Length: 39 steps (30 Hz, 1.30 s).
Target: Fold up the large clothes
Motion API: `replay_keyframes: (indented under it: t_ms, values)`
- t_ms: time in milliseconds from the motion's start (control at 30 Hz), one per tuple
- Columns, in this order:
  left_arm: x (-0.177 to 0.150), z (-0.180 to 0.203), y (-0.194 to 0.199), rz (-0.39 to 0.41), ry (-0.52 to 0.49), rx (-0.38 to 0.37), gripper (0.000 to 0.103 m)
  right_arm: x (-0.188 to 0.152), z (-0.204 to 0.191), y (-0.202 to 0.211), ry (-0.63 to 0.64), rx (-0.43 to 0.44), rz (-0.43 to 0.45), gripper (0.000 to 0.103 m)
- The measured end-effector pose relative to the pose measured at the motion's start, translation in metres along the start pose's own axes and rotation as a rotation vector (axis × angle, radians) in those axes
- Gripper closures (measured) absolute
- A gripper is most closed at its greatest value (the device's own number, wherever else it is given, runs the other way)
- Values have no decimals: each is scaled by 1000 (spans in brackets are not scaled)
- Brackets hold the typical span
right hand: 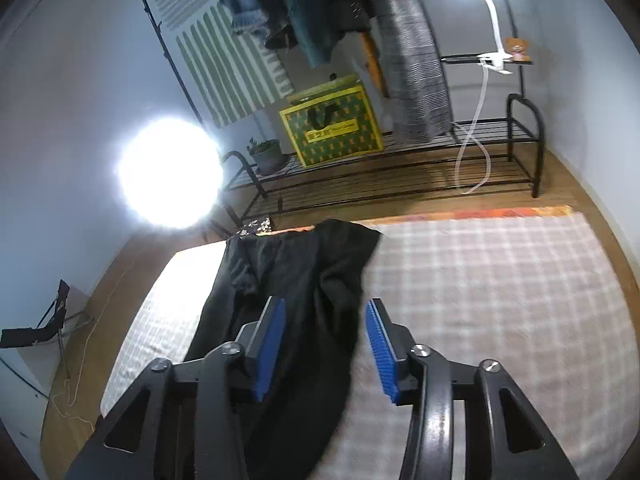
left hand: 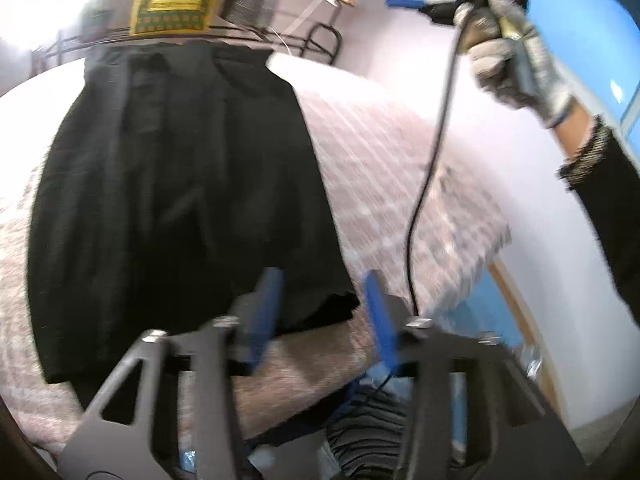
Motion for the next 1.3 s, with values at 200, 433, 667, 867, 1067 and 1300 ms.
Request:
replay_keyframes:
  t_ms: [200,433,667,867,1067,1300]
  values:
    - [-3,19,-48,-123,-104,107,48,-29,43,35,-45,-13,-13,49]
    - [-3,20,-61,-103,-165,173,68,-57,84,14,-156,13,-60,49]
    - [10,-7,-36,-47,2,60,93,-86,91,-46,-240,90,-145,49]
    - [20,-7,-2,42,35,3,94,-82,76,-108,-245,128,-183,48]
    - [19,-16,3,44,86,-49,94,-60,60,-183,-304,164,-220,39]
    - [13,-22,0,33,126,-87,94,-63,49,-237,-350,153,-260,87]
Point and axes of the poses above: each gripper's, at about its wrist camera, not at the fingertips, and y roughly against the way its jaws point, z to its right, x to its top, the point moved 3 cm from there along -y, roughly the way its jaws point, and after that the axes turned 7 degrees about -y, right-handed, at the moved point
